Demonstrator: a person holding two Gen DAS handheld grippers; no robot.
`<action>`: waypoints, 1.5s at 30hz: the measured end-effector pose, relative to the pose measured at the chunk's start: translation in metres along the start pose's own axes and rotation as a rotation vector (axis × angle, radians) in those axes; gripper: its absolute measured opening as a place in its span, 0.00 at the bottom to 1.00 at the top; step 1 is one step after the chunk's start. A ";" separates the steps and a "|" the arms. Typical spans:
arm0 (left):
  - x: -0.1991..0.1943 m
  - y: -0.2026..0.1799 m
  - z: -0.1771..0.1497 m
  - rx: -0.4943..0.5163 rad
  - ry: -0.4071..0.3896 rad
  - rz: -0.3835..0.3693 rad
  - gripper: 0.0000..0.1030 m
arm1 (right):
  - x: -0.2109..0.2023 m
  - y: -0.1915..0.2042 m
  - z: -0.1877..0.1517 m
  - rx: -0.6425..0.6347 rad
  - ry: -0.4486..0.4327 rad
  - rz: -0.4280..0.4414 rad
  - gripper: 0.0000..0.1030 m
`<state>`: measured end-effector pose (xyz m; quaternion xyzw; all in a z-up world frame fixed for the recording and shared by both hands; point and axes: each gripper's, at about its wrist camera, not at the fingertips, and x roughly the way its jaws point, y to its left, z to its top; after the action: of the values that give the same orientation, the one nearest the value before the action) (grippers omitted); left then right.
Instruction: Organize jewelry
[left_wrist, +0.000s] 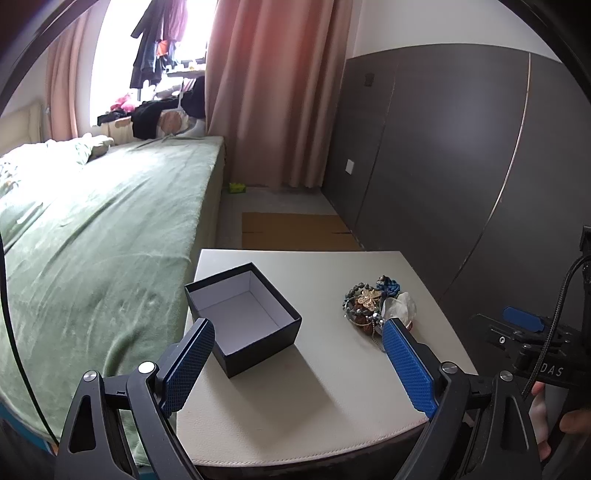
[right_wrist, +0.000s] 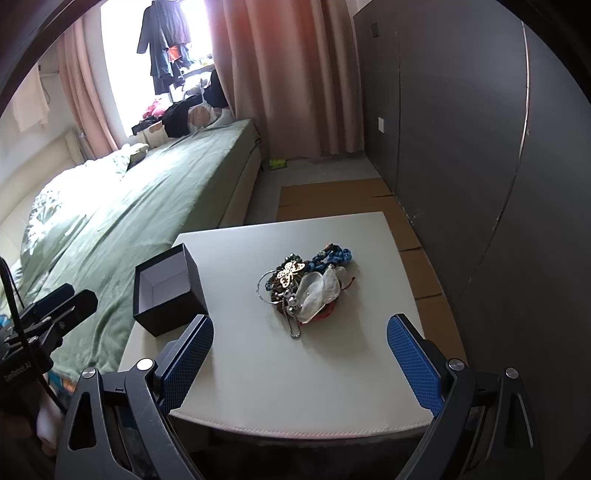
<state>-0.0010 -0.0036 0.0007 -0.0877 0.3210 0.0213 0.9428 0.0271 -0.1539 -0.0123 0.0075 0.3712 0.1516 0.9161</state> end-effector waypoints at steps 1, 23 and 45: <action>0.001 -0.001 0.000 0.000 0.002 0.000 0.90 | 0.000 -0.001 0.000 0.002 -0.001 -0.001 0.93; -0.001 0.003 -0.002 0.000 -0.005 -0.009 0.90 | -0.005 -0.002 0.002 0.010 -0.003 -0.007 0.93; 0.000 0.003 -0.002 0.001 -0.005 -0.010 0.90 | -0.005 0.001 0.000 0.001 -0.001 -0.007 0.93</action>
<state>-0.0028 -0.0014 -0.0013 -0.0886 0.3182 0.0166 0.9437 0.0241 -0.1545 -0.0089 0.0067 0.3708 0.1482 0.9168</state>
